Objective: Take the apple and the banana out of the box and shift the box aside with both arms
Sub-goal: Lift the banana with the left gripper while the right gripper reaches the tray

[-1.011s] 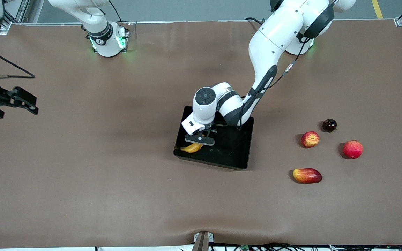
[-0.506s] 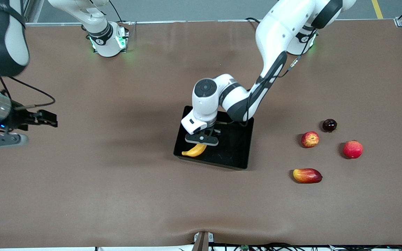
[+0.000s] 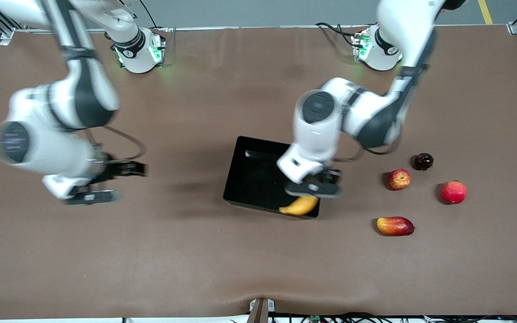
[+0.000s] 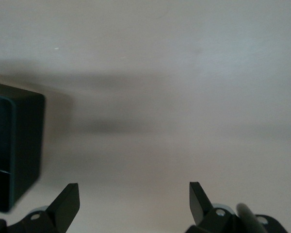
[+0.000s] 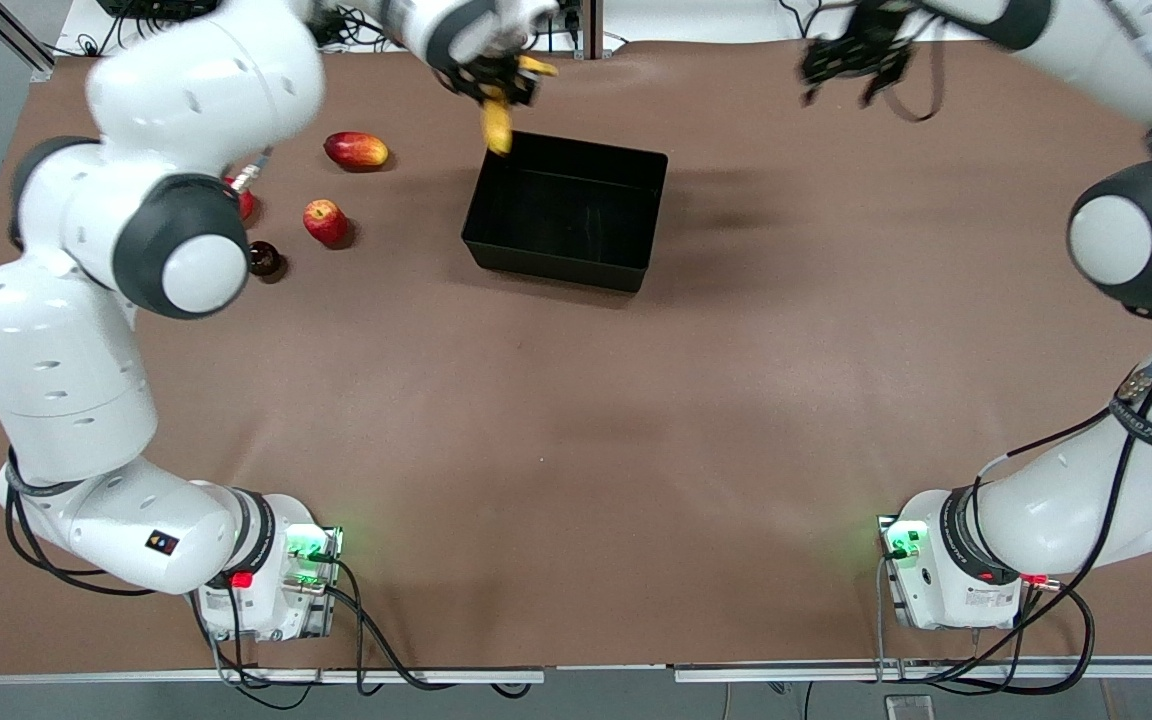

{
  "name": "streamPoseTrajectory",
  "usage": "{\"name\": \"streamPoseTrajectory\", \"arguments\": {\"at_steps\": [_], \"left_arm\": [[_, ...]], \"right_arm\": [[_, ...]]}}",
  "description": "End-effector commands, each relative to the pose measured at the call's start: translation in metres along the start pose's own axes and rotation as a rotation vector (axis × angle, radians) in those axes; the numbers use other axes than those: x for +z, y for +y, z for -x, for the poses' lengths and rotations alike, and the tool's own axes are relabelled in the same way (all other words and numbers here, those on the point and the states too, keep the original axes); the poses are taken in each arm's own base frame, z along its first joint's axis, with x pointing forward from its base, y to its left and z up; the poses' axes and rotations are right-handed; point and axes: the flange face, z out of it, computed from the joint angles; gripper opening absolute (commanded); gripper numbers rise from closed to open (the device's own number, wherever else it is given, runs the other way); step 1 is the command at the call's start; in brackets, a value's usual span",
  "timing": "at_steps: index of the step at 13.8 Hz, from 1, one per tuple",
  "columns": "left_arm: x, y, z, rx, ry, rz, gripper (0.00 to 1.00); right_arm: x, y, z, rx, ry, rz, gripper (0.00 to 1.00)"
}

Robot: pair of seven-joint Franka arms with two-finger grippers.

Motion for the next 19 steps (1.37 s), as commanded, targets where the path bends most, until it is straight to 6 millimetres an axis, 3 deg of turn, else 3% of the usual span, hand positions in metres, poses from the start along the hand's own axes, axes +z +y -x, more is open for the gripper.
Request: {"name": "streamPoseTrajectory", "arguments": {"at_steps": [1, 3, 4, 8, 10, 12, 14, 15, 17, 19], "left_arm": [[0.017, -0.078, -0.017, -0.012, -0.043, 0.003, 0.0], [0.031, -0.143, -0.03, -0.055, -0.069, 0.017, 0.0], [0.041, -0.186, -0.034, -0.093, -0.085, 0.023, 0.0], [0.093, -0.314, -0.038, -0.076, -0.097, 0.048, 0.0], [0.13, -0.36, -0.032, -0.095, -0.101, 0.056, 0.0], [0.165, -0.381, -0.027, -0.13, -0.093, 0.066, 0.0], [0.197, -0.387, -0.022, -0.165, -0.093, 0.08, 0.0], [0.213, -0.392, -0.018, -0.177, -0.106, 0.082, 0.0], [0.246, -0.399, -0.004, -0.197, -0.137, 0.091, 0.0], [0.26, -0.403, 0.008, -0.207, -0.154, 0.095, 0.0]], "right_arm": [[0.031, -0.082, 0.023, 0.12, 0.017, 0.008, 1.0], [0.044, -0.107, 0.028, 0.149, 0.019, -0.003, 1.0], [0.061, -0.122, 0.031, 0.148, -0.001, -0.02, 1.0], [0.111, -0.168, 0.036, 0.227, 0.041, -0.039, 1.0], [0.135, -0.177, 0.036, 0.222, 0.041, -0.033, 1.0], [0.153, -0.178, 0.036, 0.226, 0.029, -0.013, 1.0], [0.171, -0.191, 0.046, 0.201, 0.013, 0.004, 0.67], [0.185, -0.206, 0.056, 0.169, 0.009, 0.021, 0.61], [0.202, -0.22, 0.068, 0.14, 0.003, 0.045, 0.06], [0.2, -0.22, 0.067, 0.142, 0.008, 0.046, 0.0]]}}
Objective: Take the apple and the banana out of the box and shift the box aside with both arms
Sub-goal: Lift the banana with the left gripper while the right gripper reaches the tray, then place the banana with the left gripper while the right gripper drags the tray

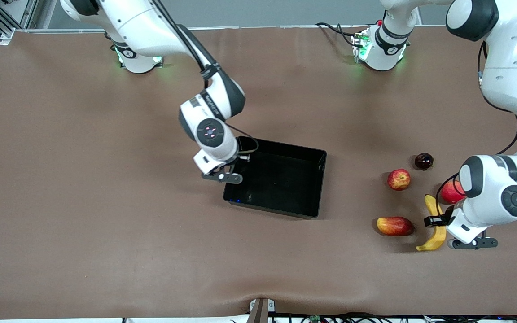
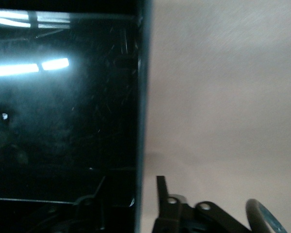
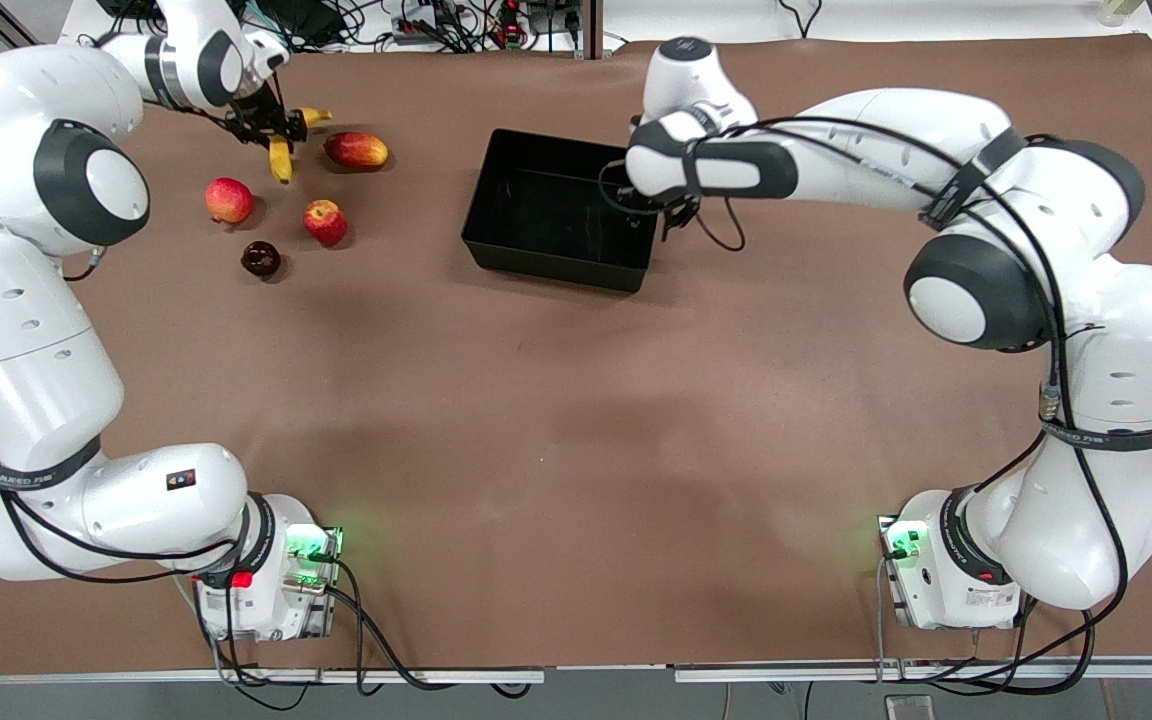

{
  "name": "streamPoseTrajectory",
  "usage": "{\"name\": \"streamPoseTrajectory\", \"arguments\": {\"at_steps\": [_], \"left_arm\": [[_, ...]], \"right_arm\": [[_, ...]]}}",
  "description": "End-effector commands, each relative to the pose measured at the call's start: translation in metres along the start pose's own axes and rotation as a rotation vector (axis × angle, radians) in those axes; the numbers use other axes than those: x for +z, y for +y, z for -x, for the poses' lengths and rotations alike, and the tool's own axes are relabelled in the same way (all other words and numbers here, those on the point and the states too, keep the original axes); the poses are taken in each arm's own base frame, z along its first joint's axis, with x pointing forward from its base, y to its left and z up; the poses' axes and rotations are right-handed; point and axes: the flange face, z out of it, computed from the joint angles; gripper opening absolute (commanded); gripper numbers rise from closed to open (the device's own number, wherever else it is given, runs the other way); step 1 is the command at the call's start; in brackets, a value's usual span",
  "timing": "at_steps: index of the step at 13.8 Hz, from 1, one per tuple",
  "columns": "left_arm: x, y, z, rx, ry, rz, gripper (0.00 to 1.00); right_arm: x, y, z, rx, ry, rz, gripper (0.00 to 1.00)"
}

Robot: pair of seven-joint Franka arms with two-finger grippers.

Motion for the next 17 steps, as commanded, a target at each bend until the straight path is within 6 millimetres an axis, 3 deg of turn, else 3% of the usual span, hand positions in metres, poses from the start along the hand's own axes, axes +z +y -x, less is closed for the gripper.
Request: {"name": "streamPoseTrajectory", "arguments": {"at_steps": [1, 2, 4, 5, 7, 8, 11, 12, 14, 17], "left_arm": [[0.01, -0.014, 0.009, -0.031, -0.008, 0.014, 0.0], [0.012, -0.019, 0.011, -0.038, -0.013, 0.014, 0.06], [0.01, -0.019, 0.012, -0.038, -0.014, 0.014, 0.87], [0.006, -0.022, 0.011, -0.045, -0.01, 0.012, 1.0], [-0.003, -0.02, 0.009, -0.051, 0.0, 0.006, 1.0], [-0.021, -0.018, 0.006, -0.049, 0.019, 0.003, 1.0], [-0.104, -0.013, 0.006, -0.033, 0.038, -0.026, 1.0], [-0.134, -0.006, 0.008, -0.015, 0.049, -0.03, 1.0], [-0.19, 0.005, 0.017, 0.003, 0.055, -0.041, 1.0], [-0.264, 0.012, 0.037, 0.008, 0.068, -0.067, 1.0]], "right_arm": [[-0.01, -0.003, -0.006, 0.008, 0.025, -0.005, 0.0], [-0.018, -0.005, -0.009, 0.006, 0.033, -0.014, 0.0], [-0.034, -0.003, -0.016, 0.006, 0.046, -0.029, 0.0], [-0.043, 0.004, -0.024, 0.012, 0.047, -0.031, 0.0], [-0.09, 0.034, -0.042, 0.036, 0.043, -0.045, 0.0], [-0.109, 0.055, -0.052, 0.017, 0.036, -0.046, 0.0], [-0.157, 0.133, -0.081, -0.004, -0.007, -0.046, 0.0], [-0.164, 0.156, -0.085, -0.006, -0.027, -0.042, 0.0], [-0.177, 0.218, -0.1, 0.0, -0.028, -0.054, 0.0], [-0.19, 0.343, -0.133, -0.035, -0.044, -0.083, 0.0]]}}
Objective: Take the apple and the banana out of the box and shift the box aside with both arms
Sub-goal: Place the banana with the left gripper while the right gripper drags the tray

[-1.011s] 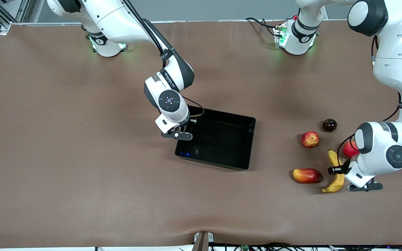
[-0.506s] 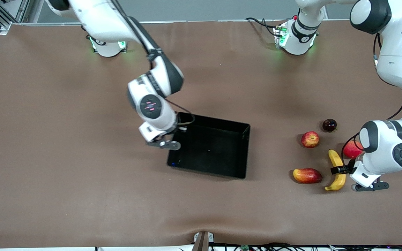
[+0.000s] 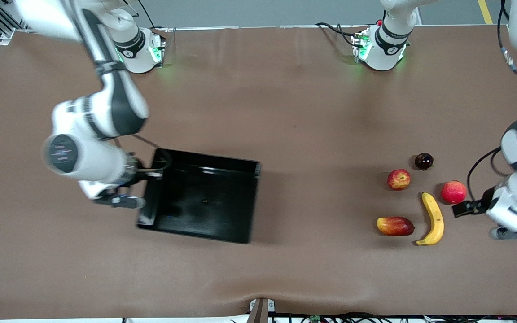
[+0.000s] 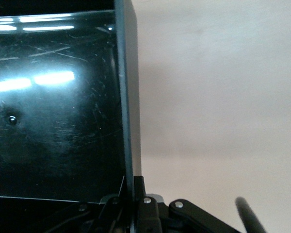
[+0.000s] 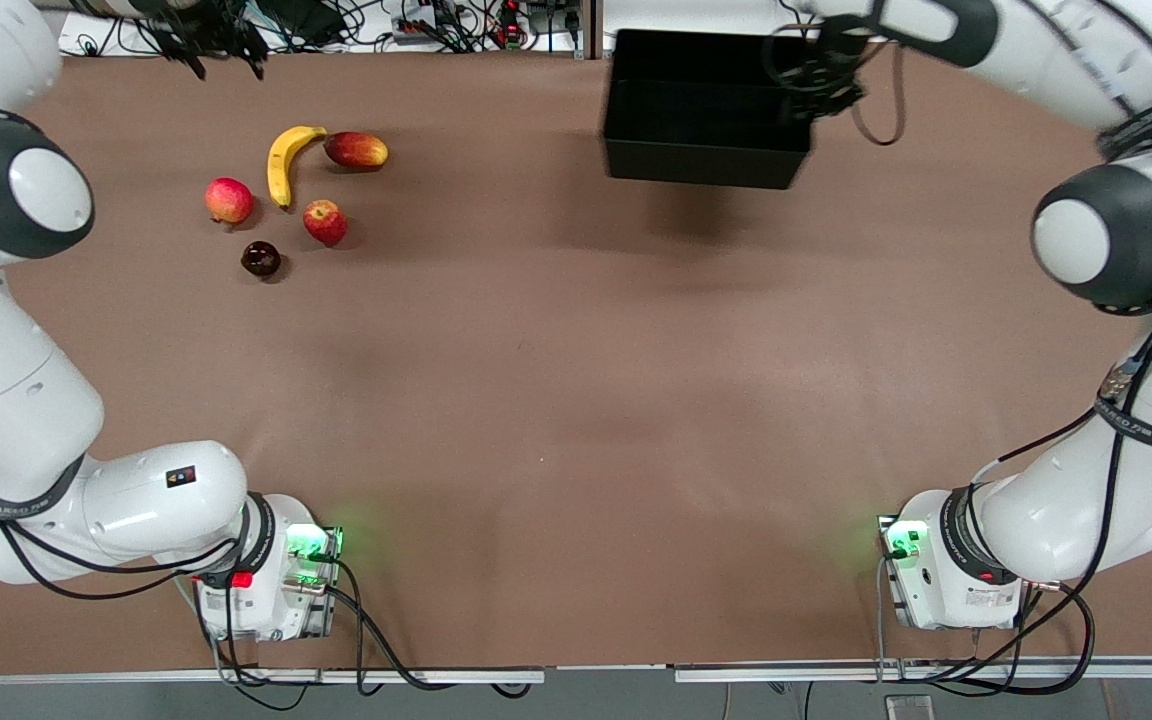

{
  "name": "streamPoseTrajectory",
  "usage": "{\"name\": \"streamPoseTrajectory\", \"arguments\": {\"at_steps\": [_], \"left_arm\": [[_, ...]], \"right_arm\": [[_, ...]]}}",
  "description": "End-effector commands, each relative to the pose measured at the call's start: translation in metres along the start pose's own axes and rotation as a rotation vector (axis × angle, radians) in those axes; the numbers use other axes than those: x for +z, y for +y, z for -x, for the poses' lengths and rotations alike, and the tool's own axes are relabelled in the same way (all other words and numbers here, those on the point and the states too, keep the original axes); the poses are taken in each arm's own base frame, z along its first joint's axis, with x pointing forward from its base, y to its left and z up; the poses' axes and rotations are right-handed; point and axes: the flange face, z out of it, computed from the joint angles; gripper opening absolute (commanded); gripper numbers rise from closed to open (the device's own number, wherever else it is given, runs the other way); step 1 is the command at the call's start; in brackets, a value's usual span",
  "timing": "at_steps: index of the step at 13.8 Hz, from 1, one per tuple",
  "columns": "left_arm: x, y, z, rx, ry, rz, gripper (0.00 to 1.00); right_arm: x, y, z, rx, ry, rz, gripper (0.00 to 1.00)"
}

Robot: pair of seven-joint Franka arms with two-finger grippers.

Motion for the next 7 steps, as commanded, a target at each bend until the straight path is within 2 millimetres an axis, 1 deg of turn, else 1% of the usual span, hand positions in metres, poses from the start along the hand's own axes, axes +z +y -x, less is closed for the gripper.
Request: {"name": "streamPoseTrajectory", "arguments": {"at_steps": [1, 2, 3, 4, 5, 6, 7], "left_arm": [[-0.055, -0.001, 0.021, 0.001, 0.0, -0.016, 1.0], [-0.078, -0.002, 0.028, 0.0, 0.003, -0.025, 1.0], [-0.097, 0.003, 0.04, -0.006, -0.026, -0.011, 1.0], [-0.119, 0.008, 0.05, -0.009, -0.035, 0.002, 1.0], [-0.138, 0.01, 0.058, -0.011, -0.025, -0.002, 1.0], [-0.16, 0.019, 0.068, 0.001, -0.02, -0.005, 1.0], [-0.173, 0.023, 0.076, 0.007, -0.023, -0.01, 1.0]], "right_arm": [[-0.017, 0.105, -0.01, -0.02, -0.003, -0.042, 0.0], [-0.015, 0.148, -0.016, -0.024, -0.005, -0.053, 0.0], [-0.015, 0.188, -0.02, -0.032, 0.001, -0.064, 0.0], [-0.011, 0.22, -0.021, -0.043, 0.0, -0.071, 0.0], [-0.002, 0.258, -0.022, -0.045, -0.005, -0.07, 0.0], [0.007, 0.298, -0.022, -0.063, 0.001, -0.059, 0.0], [0.022, 0.33, -0.019, -0.076, 0.004, -0.063, 0.0]]}}
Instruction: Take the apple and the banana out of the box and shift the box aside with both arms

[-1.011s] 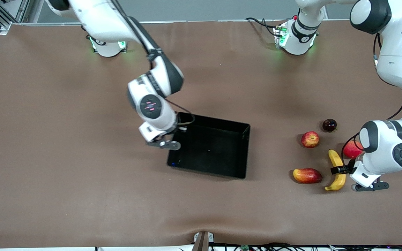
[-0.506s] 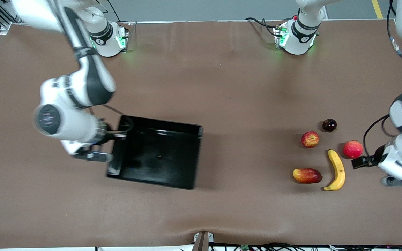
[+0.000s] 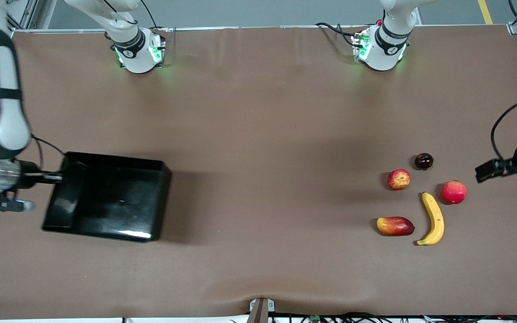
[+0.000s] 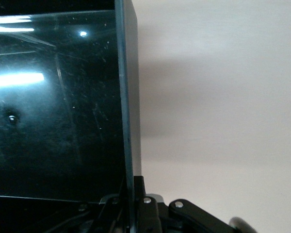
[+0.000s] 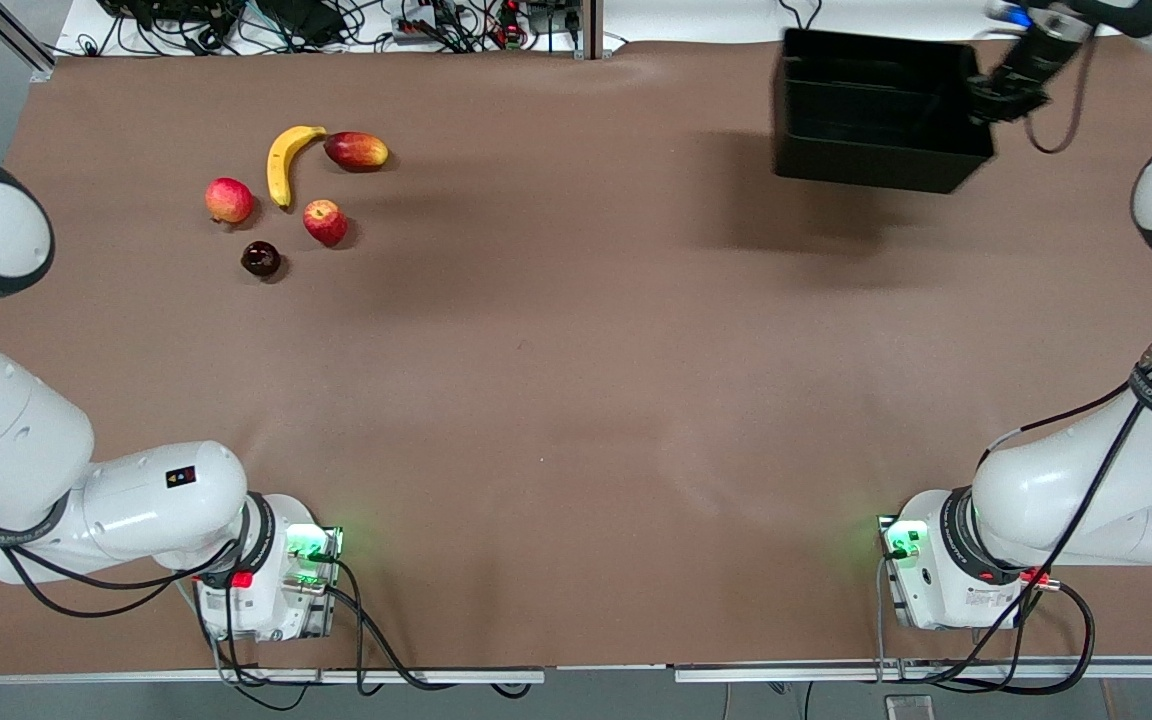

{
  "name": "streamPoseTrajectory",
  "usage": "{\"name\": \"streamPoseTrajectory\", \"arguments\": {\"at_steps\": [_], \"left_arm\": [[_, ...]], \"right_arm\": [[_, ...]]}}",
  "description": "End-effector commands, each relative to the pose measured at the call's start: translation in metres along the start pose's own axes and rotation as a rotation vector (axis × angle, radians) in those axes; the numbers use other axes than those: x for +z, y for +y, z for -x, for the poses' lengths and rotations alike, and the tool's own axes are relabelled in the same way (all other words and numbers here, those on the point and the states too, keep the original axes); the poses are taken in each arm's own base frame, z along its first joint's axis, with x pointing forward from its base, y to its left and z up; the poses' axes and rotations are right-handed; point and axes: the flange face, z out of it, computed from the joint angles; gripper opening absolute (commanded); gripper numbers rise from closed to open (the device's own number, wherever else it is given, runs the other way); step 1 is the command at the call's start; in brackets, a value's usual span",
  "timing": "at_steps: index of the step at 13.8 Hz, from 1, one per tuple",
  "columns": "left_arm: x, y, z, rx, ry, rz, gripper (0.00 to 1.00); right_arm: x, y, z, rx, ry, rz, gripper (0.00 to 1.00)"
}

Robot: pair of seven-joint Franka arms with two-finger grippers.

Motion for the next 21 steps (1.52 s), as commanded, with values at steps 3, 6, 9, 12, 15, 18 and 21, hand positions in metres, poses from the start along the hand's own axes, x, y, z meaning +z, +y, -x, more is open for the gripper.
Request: {"name": "streamPoseTrajectory", "arguments": {"at_steps": [3, 6, 9, 12, 15, 18, 21], "left_arm": [[-0.059, 0.02, 0.046, 0.011, -0.015, 0.062, 1.0], [-0.072, 0.032, 0.065, 0.016, -0.03, 0.067, 1.0], [-0.075, 0.035, 0.083, -0.008, -0.043, 0.11, 1.0], [-0.078, 0.045, 0.1, 0.001, -0.049, 0.108, 1.0], [-0.08, 0.049, 0.111, -0.025, -0.054, 0.112, 1.0], [-0.079, 0.043, 0.11, -0.031, -0.053, 0.112, 1.0], [-0.079, 0.048, 0.109, -0.026, -0.052, 0.108, 1.0]], "right_arm": [[0.066, 0.098, 0.032, 0.006, 0.019, -0.009, 0.0], [0.102, 0.123, 0.052, -0.007, 0.025, -0.008, 0.0], [0.113, 0.122, 0.054, -0.016, 0.005, -0.015, 0.0], [0.105, 0.116, 0.045, -0.031, 0.012, -0.008, 1.0], [0.064, 0.101, 0.024, -0.066, 0.039, -0.001, 1.0], [-0.009, 0.059, -0.009, -0.152, 0.122, 0.036, 1.0], [-0.056, 0.015, -0.029, -0.22, 0.215, 0.068, 1.0]]}}
